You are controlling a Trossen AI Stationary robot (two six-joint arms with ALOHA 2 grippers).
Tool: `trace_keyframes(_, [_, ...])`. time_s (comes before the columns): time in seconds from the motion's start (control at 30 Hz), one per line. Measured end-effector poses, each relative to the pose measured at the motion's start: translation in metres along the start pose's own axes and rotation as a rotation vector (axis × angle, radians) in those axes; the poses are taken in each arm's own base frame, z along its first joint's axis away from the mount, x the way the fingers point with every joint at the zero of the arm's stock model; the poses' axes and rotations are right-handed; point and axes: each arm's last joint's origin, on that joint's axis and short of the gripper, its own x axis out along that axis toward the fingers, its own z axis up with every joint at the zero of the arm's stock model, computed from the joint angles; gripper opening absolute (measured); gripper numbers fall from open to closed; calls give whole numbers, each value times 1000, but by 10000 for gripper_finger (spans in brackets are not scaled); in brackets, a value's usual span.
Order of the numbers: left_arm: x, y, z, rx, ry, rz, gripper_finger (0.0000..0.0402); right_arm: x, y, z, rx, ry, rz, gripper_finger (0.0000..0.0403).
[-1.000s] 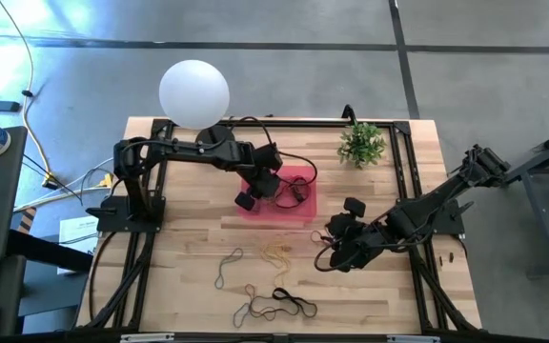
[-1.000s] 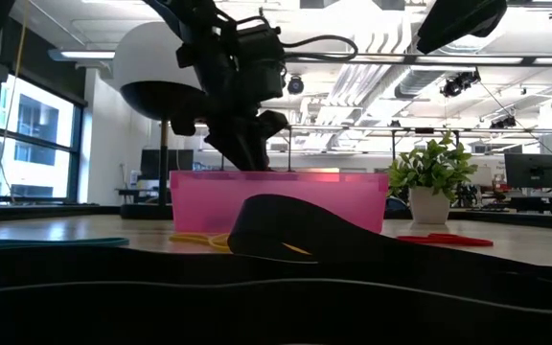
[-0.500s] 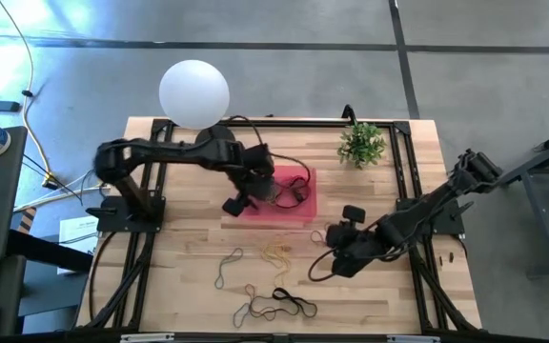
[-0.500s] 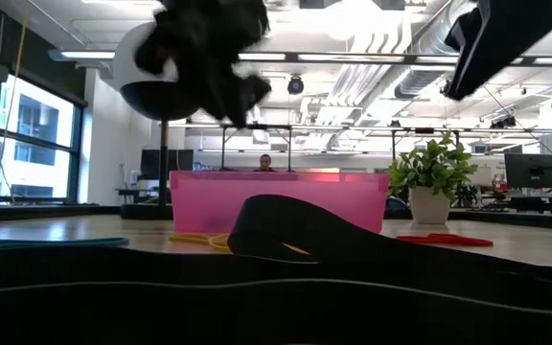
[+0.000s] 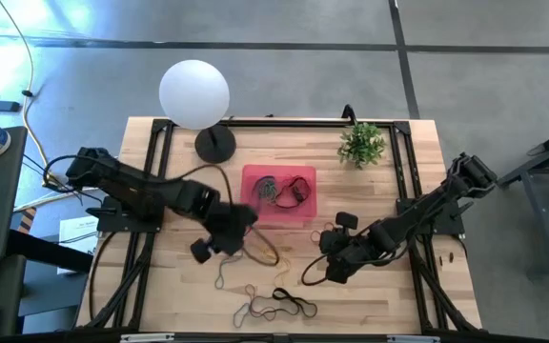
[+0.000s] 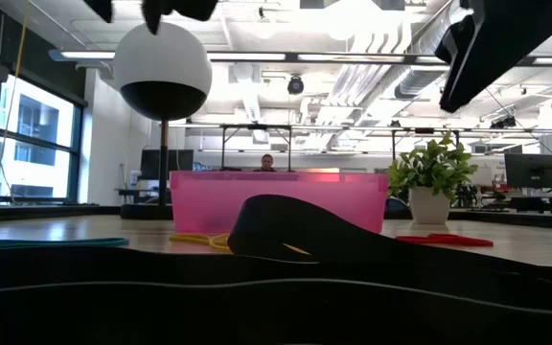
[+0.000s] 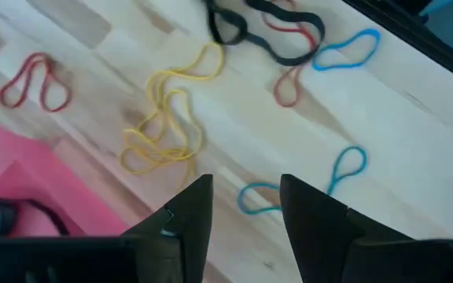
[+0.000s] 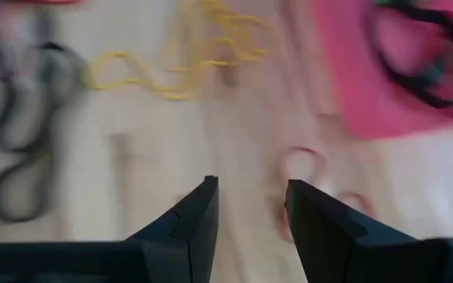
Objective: Pick and place rubber bands into bin
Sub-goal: Put the black rubber band into the red bin
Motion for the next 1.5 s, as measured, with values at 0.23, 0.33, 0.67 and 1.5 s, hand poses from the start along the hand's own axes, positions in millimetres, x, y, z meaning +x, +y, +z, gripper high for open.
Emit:
trace_keyframes(0.23, [13, -24, -5, -144, 76, -40, 136, -2, 16, 12, -73, -47, 261, 139])
trace_keyframes(0.33, [16, -38, -5, -200, 86, -47, 133, -1, 23, 12, -95, -59, 315, 139])
trace_keyframes(0.67, [19, -80, 14, -241, 86, 134, 127, 36, 76, -19, -119, 35, 484, 139])
trace_keyframes(1.5, [17, -109, 21, -262, 87, 347, 117, 84, 96, -39, -34, -18, 363, 139])
